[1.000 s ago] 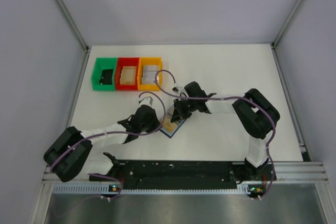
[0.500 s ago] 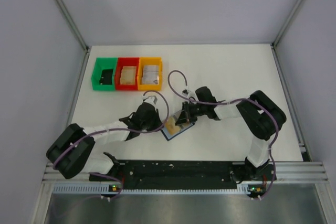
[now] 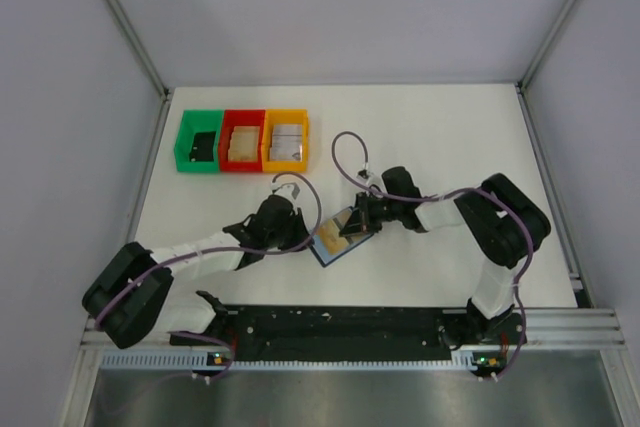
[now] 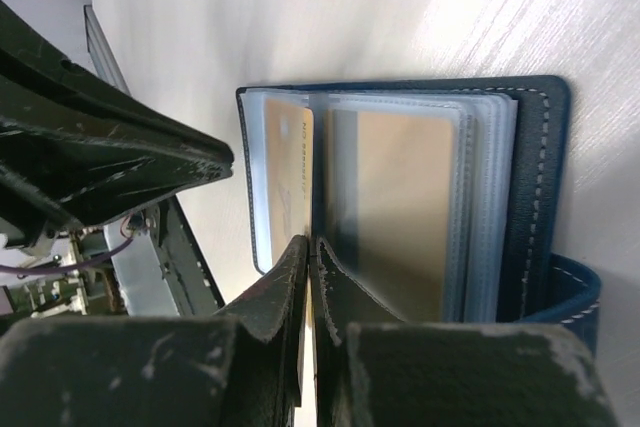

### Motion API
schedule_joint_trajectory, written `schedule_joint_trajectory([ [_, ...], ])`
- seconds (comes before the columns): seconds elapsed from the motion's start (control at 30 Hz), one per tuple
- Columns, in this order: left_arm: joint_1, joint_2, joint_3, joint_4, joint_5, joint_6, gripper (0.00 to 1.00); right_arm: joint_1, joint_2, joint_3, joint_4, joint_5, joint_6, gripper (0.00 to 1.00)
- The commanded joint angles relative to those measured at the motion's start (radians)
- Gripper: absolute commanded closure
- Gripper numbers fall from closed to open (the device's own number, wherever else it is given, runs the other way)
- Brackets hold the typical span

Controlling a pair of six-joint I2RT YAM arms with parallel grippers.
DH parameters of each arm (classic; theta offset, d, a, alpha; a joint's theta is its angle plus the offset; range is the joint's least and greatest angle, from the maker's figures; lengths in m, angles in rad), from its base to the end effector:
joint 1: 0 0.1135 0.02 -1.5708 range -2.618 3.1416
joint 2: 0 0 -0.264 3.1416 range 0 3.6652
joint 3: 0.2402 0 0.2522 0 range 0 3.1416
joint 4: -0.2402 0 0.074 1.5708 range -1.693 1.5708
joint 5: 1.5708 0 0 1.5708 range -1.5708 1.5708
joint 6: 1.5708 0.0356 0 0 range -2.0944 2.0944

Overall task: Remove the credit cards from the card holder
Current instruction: Remove the credit card from the card holder.

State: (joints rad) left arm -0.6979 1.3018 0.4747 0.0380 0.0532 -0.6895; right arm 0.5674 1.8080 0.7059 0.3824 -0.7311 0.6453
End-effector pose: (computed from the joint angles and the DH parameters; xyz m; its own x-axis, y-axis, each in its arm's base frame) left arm 0.1804 -0.1538 0.1506 -0.8460 -0.1195 -0.5195 0.1713 0.8619 -0.4773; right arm 0.2586 0.1930 0.1124 -0.9394 -0.0677 -0.3361 -0.3236 0.4990 0.8039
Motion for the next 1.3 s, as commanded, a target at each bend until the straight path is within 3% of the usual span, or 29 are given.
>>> schedule_joint_trajectory([
  [0.0,0.005,-0.071,0.004,0.072,0.04,-0.079,0.87,0.014,-0.045,0.0,0.056,0.012,0.001,1.0],
  [0.4,0.005,0.022,-0.036,0.241,-0.082,-0.262,0.83,0.042,-0.044,0.01,0.055,0.039,0.01,1.0],
  [0.67,0.009,0.114,-0.036,0.255,-0.121,-0.258,1.0,0.043,-0.038,0.017,0.033,0.045,-0.012,1.0],
  [1.27,0.011,0.106,-0.038,0.079,-0.153,-0.226,1.0,0.009,-0.07,0.009,-0.02,0.121,-0.038,1.0],
])
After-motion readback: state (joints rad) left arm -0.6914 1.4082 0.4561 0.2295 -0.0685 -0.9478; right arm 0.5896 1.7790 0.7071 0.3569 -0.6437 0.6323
